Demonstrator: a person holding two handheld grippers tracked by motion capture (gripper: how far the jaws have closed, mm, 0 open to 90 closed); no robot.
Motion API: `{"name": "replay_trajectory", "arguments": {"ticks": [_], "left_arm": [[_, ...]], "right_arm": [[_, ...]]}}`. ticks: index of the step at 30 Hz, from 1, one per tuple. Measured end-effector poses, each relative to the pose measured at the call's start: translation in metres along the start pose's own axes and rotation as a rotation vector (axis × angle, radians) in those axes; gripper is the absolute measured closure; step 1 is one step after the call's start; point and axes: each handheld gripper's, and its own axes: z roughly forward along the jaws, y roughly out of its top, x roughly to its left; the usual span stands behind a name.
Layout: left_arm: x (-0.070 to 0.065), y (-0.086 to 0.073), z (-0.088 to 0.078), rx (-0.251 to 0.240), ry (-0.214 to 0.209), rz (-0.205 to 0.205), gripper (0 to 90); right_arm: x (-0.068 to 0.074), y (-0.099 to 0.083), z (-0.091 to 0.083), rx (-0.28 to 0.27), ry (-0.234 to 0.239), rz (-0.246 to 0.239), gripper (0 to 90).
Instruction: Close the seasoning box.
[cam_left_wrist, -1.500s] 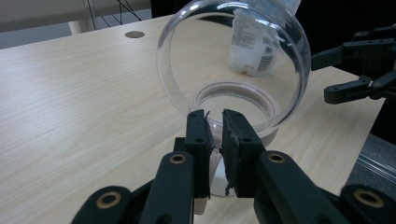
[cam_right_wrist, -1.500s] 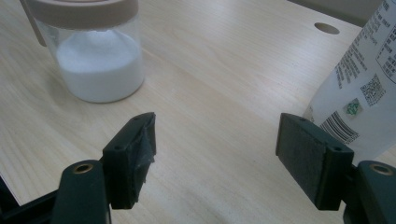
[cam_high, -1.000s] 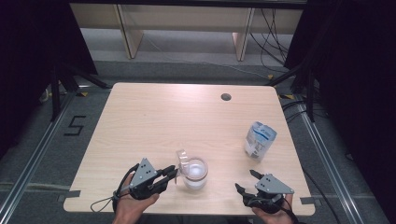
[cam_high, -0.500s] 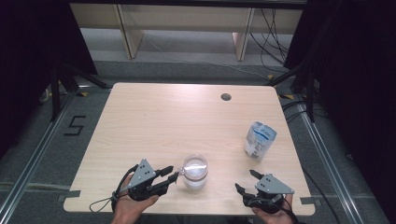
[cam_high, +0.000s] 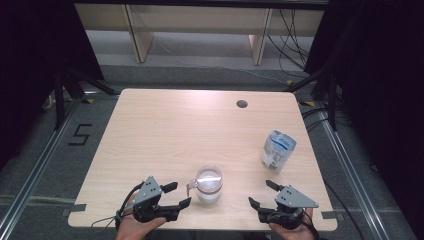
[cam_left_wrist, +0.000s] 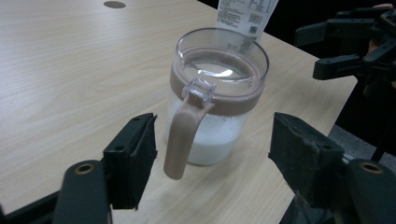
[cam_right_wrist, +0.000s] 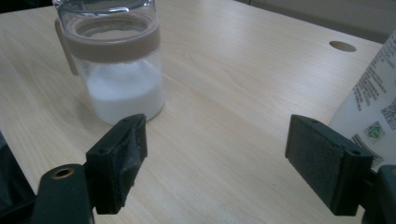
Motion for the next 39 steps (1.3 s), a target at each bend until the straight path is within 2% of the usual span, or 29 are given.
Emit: {"name": "replay_trajectory", "arguments": {"ticks": [1,2,3,4,6,7,8,9,10,11,12,13,14,18,20,22,23,25,28,32,33,34,36,38,39], "left_arm": [[0.002,-0.001,-0.001,0.007,0.003,0.013,28.7],[0.002,-0.002,-0.001,0.003,0.005,-0.001,27.2],[0.002,-0.003,-0.002,0.009,0.012,-0.011,26.5],[0.003,-0.004,-0.002,0.006,0.016,-0.019,26.1],[0.005,-0.006,-0.003,0.003,0.014,-0.012,25.8],[0.004,-0.007,-0.004,0.007,0.022,-0.033,25.4],[0.005,-0.007,-0.005,0.009,0.016,-0.028,24.8],[0.005,-0.008,-0.006,0.004,0.017,-0.034,24.6],[0.005,-0.008,-0.006,0.004,0.017,-0.034,24.3],[0.006,-0.008,-0.007,0.008,0.013,-0.017,24.3],[0.005,-0.01,-0.008,0.013,0.03,-0.039,24.0],[0.005,-0.01,-0.008,0.012,0.029,-0.037,24.0],[0.006,-0.012,-0.009,0.015,0.032,-0.031,23.4],[0.005,-0.014,-0.01,0.023,0.036,-0.029,22.4],[0.004,-0.015,-0.01,0.019,0.036,-0.031,22.1],[0.004,-0.016,-0.011,0.027,0.034,-0.001,22.0],[0.003,-0.017,-0.01,0.026,0.039,-0.024,21.4],[0.002,-0.019,-0.011,0.037,0.038,-0.011,21.3],[0.001,-0.022,-0.011,0.038,0.028,-0.01,20.5],[0.003,-0.026,-0.013,0.05,0.023,-0.003,20.0],[0.003,-0.028,-0.014,0.052,0.032,-0.011,19.7],[0.005,-0.03,-0.015,0.057,0.033,-0.004,19.6],[0.007,-0.033,-0.017,0.069,0.036,-0.018,18.8],[0.007,-0.035,-0.018,0.074,0.053,-0.018,18.2],[0.009,-0.036,-0.02,0.087,0.049,-0.004,17.7]], "right_arm": [[0.0,0.0,0.001,0.0,0.014,0.0,19.0],[0.001,0.0,0.002,-0.003,0.029,0.004,18.2],[0.001,0.0,0.001,0.0,0.012,0.002,17.2],[0.002,0.0,0.001,0.008,0.021,0.006,15.7],[0.002,0.0,0.002,0.003,0.029,0.009,15.8],[0.003,0.0,0.003,-0.001,0.038,0.013,15.5],[0.002,-0.001,0.004,0.008,0.048,-0.006,15.6],[0.001,-0.001,0.004,0.004,0.041,-0.005,15.6],[0.002,-0.002,0.005,0.011,0.057,0.016,15.6],[0.002,-0.002,0.005,0.011,0.057,0.016,15.6],[0.0,-0.002,0.005,0.007,0.037,-0.004,15.6],[0.0,-0.002,0.005,0.007,0.037,-0.004,15.6],[0.002,-0.002,0.005,0.017,0.049,0.026,15.6],[0.002,-0.002,0.005,0.018,0.054,0.024,15.6],[0.002,-0.002,0.005,0.019,0.054,0.008,15.6],[0.002,-0.002,0.005,0.021,0.053,0.009,15.6],[0.002,-0.002,0.004,0.025,0.053,0.013,15.6],[0.001,-0.003,0.004,0.011,0.049,0.005,15.6],[0.002,-0.003,0.003,0.038,0.039,0.023,15.6],[0.001,-0.004,0.004,0.056,0.045,0.022,15.6],[0.0,-0.004,0.005,0.072,0.061,0.013,15.7],[-0.001,-0.006,0.004,0.088,0.057,0.02,15.8],[-0.003,-0.009,0.004,0.104,0.059,0.027,15.7],[-0.005,-0.011,0.002,0.115,0.055,0.033,15.6],[-0.006,-0.012,0.0,0.117,0.057,0.024,15.7]]}}
